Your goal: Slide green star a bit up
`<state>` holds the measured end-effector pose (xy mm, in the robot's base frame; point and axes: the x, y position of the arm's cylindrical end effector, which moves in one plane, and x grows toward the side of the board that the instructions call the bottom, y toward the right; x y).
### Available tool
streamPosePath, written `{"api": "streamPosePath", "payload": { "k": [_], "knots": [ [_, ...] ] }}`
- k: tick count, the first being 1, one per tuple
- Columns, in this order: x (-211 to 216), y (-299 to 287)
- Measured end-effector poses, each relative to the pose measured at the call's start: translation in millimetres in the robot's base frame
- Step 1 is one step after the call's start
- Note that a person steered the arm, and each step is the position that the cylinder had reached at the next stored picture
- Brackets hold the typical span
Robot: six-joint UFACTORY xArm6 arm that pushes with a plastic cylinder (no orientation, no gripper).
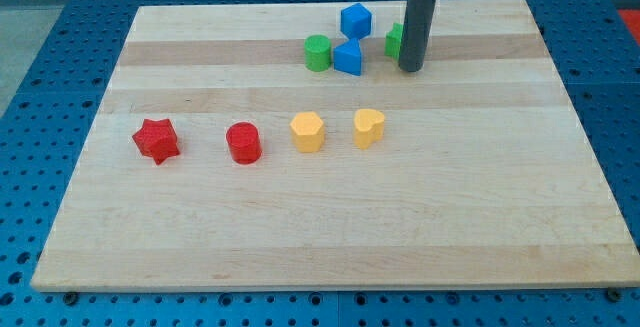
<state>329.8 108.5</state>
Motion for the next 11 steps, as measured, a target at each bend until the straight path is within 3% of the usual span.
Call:
{"api": "streamPosePath", "payload": {
  "k": [2, 9, 11],
  "knots": [
    [-25.1, 34.9],
    [-21.9, -48.3],
    [-55.0, -38.9]
  ]
}}
